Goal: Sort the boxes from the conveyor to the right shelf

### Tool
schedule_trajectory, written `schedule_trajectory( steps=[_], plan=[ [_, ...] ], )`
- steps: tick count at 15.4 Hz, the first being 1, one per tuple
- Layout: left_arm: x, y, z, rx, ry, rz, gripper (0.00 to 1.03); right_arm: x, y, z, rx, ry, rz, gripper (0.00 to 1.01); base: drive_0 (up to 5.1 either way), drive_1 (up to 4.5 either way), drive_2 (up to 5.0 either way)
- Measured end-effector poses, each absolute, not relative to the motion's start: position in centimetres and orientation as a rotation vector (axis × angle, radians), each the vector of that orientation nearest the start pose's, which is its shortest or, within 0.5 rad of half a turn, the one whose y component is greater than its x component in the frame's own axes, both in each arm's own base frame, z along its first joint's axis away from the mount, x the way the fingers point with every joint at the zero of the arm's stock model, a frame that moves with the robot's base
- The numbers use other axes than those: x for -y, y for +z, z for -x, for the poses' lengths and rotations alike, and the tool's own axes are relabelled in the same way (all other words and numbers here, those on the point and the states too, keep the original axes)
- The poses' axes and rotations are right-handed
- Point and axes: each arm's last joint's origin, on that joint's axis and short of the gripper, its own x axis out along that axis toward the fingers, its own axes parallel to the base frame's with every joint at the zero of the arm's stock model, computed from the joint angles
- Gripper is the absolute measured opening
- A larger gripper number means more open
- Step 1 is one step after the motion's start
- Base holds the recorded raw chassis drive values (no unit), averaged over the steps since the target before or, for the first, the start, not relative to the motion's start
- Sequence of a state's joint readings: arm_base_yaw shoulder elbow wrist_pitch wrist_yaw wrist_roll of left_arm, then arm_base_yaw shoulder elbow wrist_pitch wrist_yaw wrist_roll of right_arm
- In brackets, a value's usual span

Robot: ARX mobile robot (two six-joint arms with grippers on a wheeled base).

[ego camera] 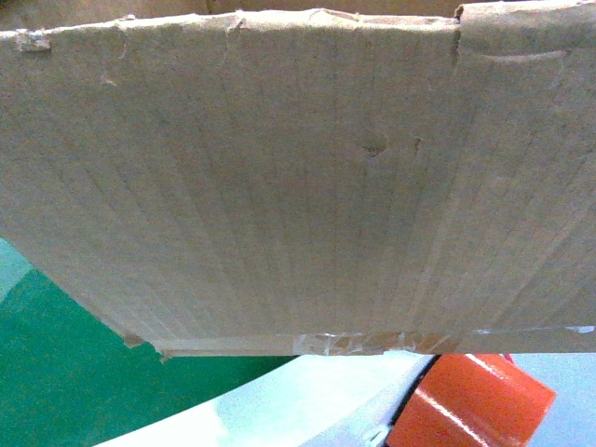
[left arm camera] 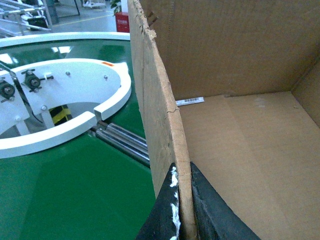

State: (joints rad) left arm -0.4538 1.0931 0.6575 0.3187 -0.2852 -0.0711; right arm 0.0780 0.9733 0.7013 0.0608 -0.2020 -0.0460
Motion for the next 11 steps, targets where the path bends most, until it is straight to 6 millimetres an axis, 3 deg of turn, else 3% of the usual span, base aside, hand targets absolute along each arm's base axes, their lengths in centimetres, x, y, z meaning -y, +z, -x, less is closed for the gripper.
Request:
schedule_trajectory(
  steps=[5, 11],
  plan=[
    [9.82, 27.78, -22.02, -0.115, -0.164, 0.029, 0.02, -2.27, 29.37, -21.65, -0.205, 0.284, 0.032, 0.02, -1.3, -5.58, 3.1],
    [9.83, 27.78, -22.01, -0.115, -0.164, 0.028, 0.02, -2.27, 29.37, -21.65, -0.205, 0.284, 0.032, 0.02, -1.2, -1.22, -1.2]
  ],
)
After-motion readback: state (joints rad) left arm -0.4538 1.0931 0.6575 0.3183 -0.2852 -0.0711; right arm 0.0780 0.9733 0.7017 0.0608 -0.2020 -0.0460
